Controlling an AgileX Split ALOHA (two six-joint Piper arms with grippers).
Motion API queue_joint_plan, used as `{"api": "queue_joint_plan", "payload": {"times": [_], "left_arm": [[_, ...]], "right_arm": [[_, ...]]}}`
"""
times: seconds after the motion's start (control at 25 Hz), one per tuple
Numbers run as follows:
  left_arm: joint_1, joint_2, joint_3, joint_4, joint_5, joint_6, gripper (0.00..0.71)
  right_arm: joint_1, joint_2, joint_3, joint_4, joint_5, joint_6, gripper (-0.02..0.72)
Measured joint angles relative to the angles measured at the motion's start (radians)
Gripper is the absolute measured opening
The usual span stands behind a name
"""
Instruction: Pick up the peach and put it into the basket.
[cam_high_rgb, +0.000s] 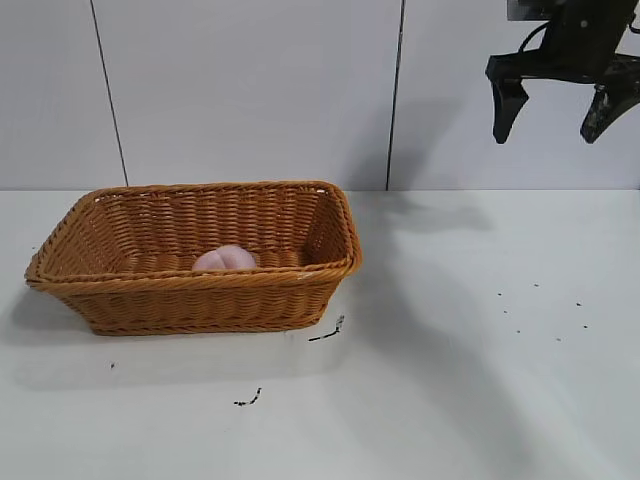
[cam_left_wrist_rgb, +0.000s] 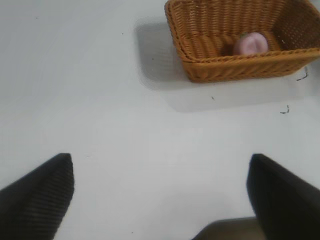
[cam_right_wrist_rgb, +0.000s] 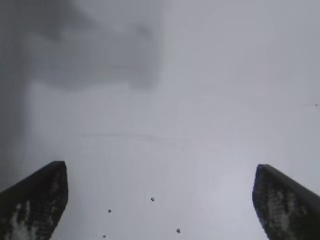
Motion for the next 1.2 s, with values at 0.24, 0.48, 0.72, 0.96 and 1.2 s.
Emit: {"api": "queue_joint_plan", "payload": {"times": [0.24, 0.48, 0.72, 0.96, 1.2], "left_arm": [[0.000, 0.000, 0.000, 0.000, 0.000, 0.000, 0.692], [0.000, 0.000, 0.000, 0.000, 0.000, 0.000, 0.692], [0.000, 0.000, 0.000, 0.000, 0.000, 0.000, 0.692], [0.000, 0.000, 0.000, 0.000, 0.000, 0.000, 0.692], [0.000, 0.000, 0.000, 0.000, 0.000, 0.000, 0.692]], "right_arm": [[0.000, -0.336, 0.391, 0.000, 0.001, -0.001, 0.689], [0.000, -0.727, 0.748, 0.000, 0.003, -0.001, 0.689], [0.000, -1.146, 1.016, 0.000, -0.033, -0.001, 0.689], [0.000, -1.595, 1.220, 0.000, -0.157, -0.002, 0.689], [0.000, -1.921, 1.327, 0.000, -0.180, -0.002, 0.689]]}}
